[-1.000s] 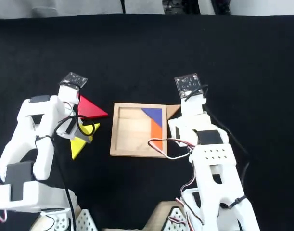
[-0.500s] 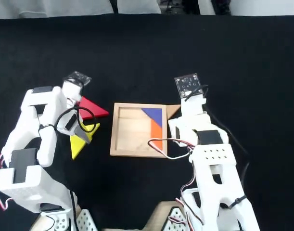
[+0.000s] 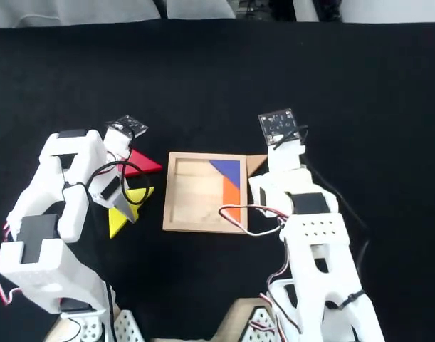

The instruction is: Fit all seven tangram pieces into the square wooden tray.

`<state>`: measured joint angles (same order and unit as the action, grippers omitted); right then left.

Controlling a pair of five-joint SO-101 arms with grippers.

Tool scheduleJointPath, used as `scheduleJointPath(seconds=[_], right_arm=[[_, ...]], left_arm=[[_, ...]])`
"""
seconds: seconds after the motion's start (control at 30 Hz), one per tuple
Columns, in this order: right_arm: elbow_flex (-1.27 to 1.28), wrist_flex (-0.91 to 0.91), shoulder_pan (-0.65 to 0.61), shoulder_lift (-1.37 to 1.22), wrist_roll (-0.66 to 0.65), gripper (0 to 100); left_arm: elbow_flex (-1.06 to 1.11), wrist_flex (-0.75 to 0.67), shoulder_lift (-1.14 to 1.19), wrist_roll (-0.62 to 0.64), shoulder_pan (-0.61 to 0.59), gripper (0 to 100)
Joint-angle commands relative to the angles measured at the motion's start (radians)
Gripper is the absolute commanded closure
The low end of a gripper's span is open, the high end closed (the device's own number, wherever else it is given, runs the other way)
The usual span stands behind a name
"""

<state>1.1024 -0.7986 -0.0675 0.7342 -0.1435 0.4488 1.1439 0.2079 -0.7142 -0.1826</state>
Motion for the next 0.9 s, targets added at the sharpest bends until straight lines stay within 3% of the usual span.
scheduleJointPath(seconds=[0.0, 0.27, 0.7, 0.87], right_arm=[[-0.007, 0.02, 0.011, 0.03, 0.003, 84.3], [-0.007, 0.02, 0.011, 0.03, 0.003, 84.4], [-0.007, 0.02, 0.011, 0.03, 0.003, 84.4], [-0.007, 0.02, 0.011, 0.03, 0.003, 84.4]], left_arm=[[-0.081, 0.009, -0.006, -0.018, 0.004, 67], [-0.071, 0.011, 0.031, -0.092, 0.039, 68], [-0.205, 0.081, 0.163, -0.092, 0.036, 68], [-0.202, 0.074, 0.161, -0.095, 0.044, 79]])
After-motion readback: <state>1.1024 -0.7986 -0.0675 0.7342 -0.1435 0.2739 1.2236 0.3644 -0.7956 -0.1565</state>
